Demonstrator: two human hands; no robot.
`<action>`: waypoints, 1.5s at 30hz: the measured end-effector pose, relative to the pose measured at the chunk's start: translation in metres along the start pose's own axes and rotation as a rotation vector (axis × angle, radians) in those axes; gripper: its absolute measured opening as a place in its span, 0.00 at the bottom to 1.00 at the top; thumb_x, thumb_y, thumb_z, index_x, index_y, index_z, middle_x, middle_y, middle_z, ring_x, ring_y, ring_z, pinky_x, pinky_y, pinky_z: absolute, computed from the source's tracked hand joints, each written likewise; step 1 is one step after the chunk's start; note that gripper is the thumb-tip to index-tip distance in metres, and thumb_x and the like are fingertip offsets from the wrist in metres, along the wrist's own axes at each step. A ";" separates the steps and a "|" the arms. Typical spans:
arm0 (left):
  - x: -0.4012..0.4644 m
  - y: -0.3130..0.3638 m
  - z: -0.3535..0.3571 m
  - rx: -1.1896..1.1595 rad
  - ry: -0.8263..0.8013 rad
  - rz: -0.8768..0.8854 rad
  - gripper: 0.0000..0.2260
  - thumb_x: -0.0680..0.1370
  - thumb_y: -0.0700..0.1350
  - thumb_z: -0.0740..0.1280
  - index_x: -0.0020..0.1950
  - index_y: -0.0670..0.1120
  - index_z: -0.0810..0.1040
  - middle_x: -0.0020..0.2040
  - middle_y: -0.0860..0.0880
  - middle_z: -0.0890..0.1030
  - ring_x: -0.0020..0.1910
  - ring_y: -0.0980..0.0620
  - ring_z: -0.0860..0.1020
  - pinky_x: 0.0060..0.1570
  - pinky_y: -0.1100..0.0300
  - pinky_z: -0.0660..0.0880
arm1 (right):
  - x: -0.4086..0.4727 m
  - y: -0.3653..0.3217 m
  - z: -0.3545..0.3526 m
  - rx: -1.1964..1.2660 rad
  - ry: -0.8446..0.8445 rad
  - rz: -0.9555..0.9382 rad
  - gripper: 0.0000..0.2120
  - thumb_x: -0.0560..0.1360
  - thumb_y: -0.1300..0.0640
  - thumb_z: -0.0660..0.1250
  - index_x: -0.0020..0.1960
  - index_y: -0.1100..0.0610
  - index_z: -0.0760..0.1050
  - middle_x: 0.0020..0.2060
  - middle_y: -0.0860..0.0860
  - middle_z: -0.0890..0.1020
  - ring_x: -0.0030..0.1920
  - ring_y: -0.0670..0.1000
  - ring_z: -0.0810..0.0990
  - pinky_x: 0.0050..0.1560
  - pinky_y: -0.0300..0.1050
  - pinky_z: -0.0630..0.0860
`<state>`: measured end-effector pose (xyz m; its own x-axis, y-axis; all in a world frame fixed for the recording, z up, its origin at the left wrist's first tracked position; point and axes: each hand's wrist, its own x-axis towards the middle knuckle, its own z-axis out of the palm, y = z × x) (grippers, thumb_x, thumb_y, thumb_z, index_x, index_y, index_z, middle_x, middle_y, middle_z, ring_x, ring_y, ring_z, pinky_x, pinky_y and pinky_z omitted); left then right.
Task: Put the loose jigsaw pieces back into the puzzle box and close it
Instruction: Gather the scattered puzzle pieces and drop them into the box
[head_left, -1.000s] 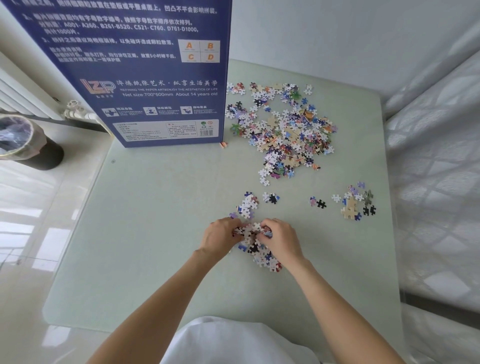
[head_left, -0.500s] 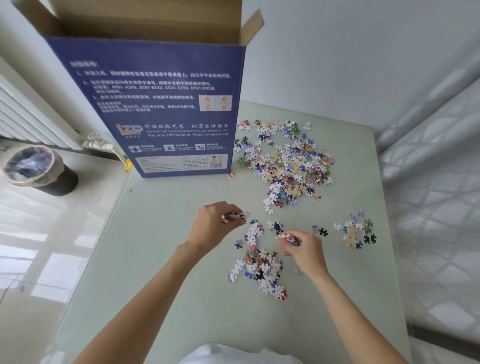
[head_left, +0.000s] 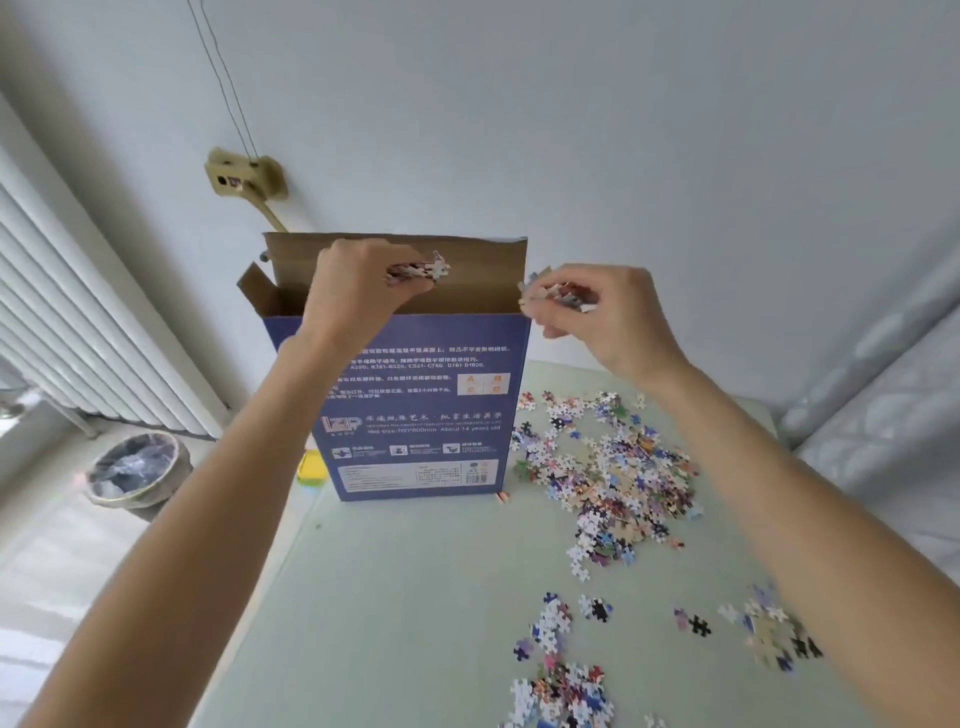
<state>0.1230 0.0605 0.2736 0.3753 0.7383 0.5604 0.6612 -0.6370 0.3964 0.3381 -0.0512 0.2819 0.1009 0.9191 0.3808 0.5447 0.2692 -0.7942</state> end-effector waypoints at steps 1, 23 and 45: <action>0.006 -0.006 0.000 0.042 -0.047 -0.048 0.10 0.72 0.48 0.72 0.51 0.46 0.83 0.45 0.46 0.84 0.45 0.47 0.81 0.49 0.54 0.75 | 0.019 -0.006 0.002 -0.023 -0.011 -0.043 0.06 0.70 0.60 0.73 0.46 0.60 0.82 0.42 0.54 0.84 0.34 0.49 0.83 0.35 0.40 0.80; -0.008 -0.027 0.009 -0.095 -0.288 -0.050 0.06 0.74 0.51 0.69 0.48 0.53 0.82 0.40 0.58 0.82 0.40 0.61 0.78 0.44 0.66 0.74 | 0.088 0.020 0.053 -0.568 -0.349 -0.125 0.09 0.69 0.62 0.72 0.49 0.56 0.78 0.42 0.51 0.80 0.41 0.46 0.77 0.45 0.41 0.74; -0.023 -0.036 0.018 -0.004 -0.147 0.050 0.06 0.75 0.47 0.68 0.50 0.51 0.82 0.46 0.54 0.83 0.44 0.55 0.80 0.43 0.57 0.78 | 0.075 0.019 0.066 -0.556 -0.094 -0.083 0.08 0.72 0.64 0.66 0.46 0.53 0.77 0.40 0.48 0.81 0.40 0.50 0.78 0.45 0.48 0.78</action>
<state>0.1025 0.0703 0.2331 0.4993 0.7298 0.4671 0.6364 -0.6747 0.3739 0.3013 0.0417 0.2646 -0.0213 0.9298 0.3674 0.9067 0.1728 -0.3848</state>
